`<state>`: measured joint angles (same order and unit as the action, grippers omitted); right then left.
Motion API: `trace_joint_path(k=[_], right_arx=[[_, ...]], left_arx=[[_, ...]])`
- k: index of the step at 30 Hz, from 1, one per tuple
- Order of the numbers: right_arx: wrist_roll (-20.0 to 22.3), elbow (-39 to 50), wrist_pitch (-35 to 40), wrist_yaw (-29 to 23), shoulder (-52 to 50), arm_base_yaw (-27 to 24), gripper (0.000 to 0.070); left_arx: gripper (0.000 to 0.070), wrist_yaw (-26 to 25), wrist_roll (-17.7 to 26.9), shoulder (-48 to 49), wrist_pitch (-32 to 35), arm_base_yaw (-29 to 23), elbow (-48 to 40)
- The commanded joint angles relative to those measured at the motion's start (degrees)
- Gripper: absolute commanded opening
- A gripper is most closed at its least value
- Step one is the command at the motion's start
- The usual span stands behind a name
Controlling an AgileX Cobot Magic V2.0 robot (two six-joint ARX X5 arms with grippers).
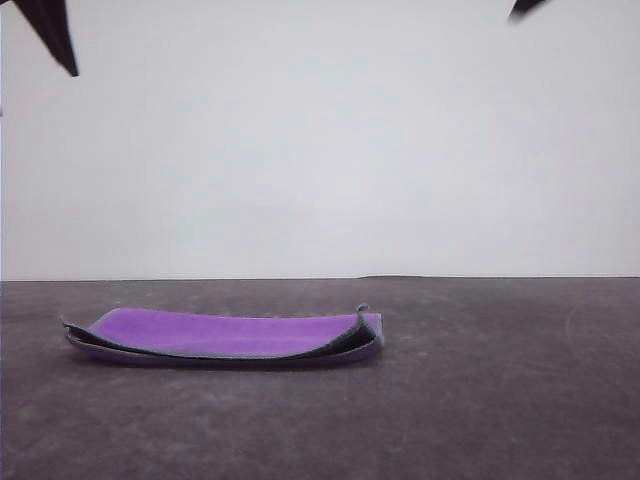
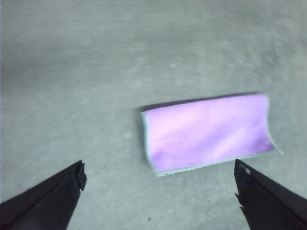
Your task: Fold clothes
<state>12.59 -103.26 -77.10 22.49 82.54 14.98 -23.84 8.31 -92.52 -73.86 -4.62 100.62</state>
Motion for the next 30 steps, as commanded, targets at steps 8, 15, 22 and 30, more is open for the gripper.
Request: trace_joint_path(k=[8, 15, 22, 30], right_arx=[[-7.31, 11.32, -1.60, -2.94, -17.54, 0.32, 0.0352], [-16.33, 40.57, 18.99, 4.10, -22.60, 0.63, 0.0352], [-28.11, 60.63, 49.54, 12.18, -14.35, 0.77, 0.0352], [-36.52, 62.46, 70.43, 18.19, 2.60, 3.10, 0.0351]], left_arx=[[0.0598, 0.22, -0.02, -1.25, 0.49, -3.64, 1.16], [0.0598, 0.22, -0.02, -1.25, 0.74, -3.94, 1.16], [0.0598, 0.20, -0.06, -1.25, 1.26, -3.94, 1.16], [0.0598, -0.17, -0.09, -1.25, 1.50, -3.94, 1.16]])
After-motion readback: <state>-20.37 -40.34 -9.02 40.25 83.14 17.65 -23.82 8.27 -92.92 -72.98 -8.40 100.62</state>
